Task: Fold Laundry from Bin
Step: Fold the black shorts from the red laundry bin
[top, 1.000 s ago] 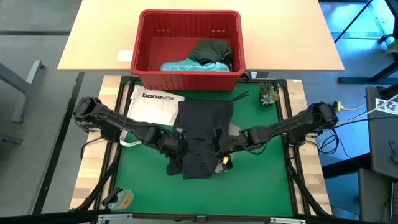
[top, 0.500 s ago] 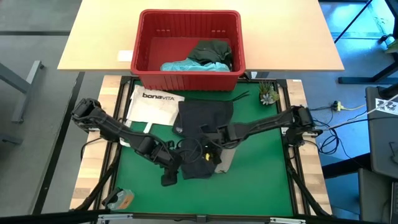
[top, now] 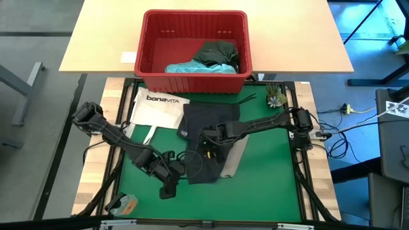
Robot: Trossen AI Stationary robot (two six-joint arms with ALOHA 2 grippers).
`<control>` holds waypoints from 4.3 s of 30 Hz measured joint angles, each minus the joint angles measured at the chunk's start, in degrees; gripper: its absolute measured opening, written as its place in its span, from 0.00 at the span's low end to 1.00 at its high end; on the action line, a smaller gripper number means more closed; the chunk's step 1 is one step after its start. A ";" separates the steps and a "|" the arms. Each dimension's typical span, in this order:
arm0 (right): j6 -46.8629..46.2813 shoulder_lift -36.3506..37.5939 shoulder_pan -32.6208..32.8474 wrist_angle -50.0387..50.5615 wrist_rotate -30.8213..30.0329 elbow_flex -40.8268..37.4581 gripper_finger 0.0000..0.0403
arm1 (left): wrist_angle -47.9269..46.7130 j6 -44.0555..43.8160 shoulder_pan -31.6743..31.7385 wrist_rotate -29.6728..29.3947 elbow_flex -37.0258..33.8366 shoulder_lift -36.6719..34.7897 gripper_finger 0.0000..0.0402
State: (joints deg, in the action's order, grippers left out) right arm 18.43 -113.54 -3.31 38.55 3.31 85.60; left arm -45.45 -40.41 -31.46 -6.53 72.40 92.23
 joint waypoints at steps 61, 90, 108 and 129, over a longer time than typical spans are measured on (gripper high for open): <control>-18.60 8.59 20.34 20.49 -11.84 -0.09 0.02 | 17.74 2.20 -5.05 -17.06 0.02 20.01 0.50; -21.93 8.59 26.56 30.53 -11.80 -0.04 0.01 | 15.98 -1.25 -4.91 -18.88 0.07 24.14 0.12; -29.98 13.52 29.38 33.84 -32.08 -0.04 0.01 | 2.11 -1.20 -3.05 -19.82 -0.09 9.13 0.01; -25.08 21.68 -0.81 29.71 -36.23 -5.56 0.01 | -11.11 20.83 22.63 -33.50 -0.02 -1.12 0.00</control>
State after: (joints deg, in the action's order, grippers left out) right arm -6.65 -91.85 -4.12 68.25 -32.93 80.04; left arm -56.56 -19.58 -8.83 -40.02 72.38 91.11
